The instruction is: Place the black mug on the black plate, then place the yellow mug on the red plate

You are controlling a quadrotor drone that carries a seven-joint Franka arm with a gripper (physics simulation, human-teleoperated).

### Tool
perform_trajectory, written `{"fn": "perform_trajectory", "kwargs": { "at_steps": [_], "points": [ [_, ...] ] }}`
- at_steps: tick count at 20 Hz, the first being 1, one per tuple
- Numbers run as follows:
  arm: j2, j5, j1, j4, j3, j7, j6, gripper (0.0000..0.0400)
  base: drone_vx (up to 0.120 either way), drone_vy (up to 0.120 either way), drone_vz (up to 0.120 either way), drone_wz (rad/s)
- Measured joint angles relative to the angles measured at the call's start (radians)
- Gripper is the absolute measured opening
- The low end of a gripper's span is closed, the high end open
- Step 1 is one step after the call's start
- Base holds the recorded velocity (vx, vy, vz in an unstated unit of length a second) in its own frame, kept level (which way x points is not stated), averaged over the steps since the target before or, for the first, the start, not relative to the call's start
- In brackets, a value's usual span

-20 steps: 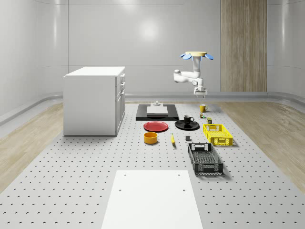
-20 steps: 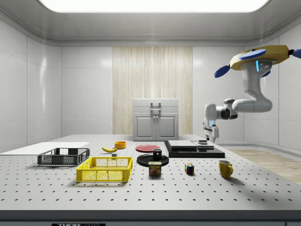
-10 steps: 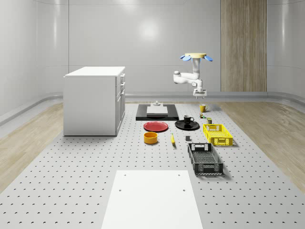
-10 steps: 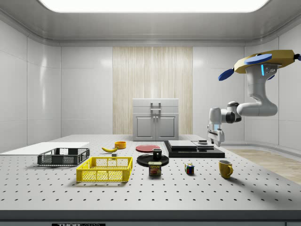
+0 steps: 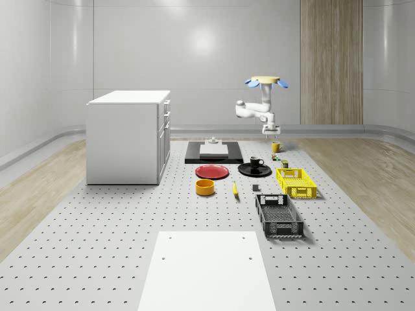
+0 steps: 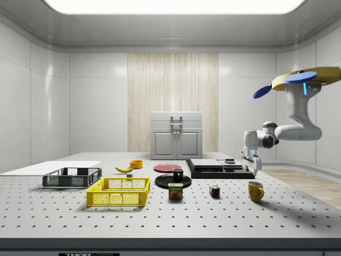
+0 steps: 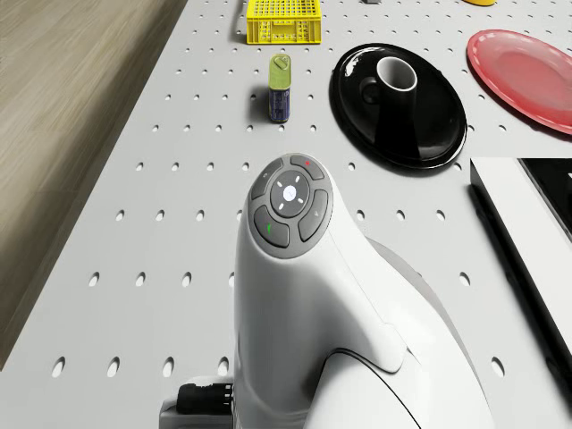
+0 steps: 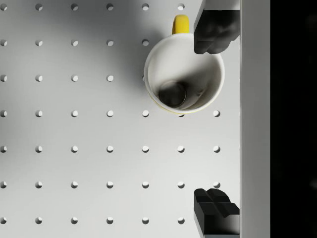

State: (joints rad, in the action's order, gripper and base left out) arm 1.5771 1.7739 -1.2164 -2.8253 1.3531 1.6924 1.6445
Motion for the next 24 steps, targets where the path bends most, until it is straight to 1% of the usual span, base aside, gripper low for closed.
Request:
{"fn": "perform_trajectory", "kwargs": {
  "at_steps": [1,5,14,24],
  "points": [
    [0.0,0.0,0.0,0.0,0.0,0.0,0.0,0.04,-0.08,0.0,0.0,0.0],
    [0.0,0.008,-0.001,0.002,-0.008,0.0,0.003,0.04,0.0,0.0,0.0,0.0],
    [-0.003,0.1,-0.021,0.027,-0.106,0.004,0.037,0.04,0.0,0.0,0.0,0.0],
    [-0.023,0.136,-0.064,0.047,-0.14,0.032,0.036,0.04,0.0,0.0,0.0,0.0]
  ]
}}
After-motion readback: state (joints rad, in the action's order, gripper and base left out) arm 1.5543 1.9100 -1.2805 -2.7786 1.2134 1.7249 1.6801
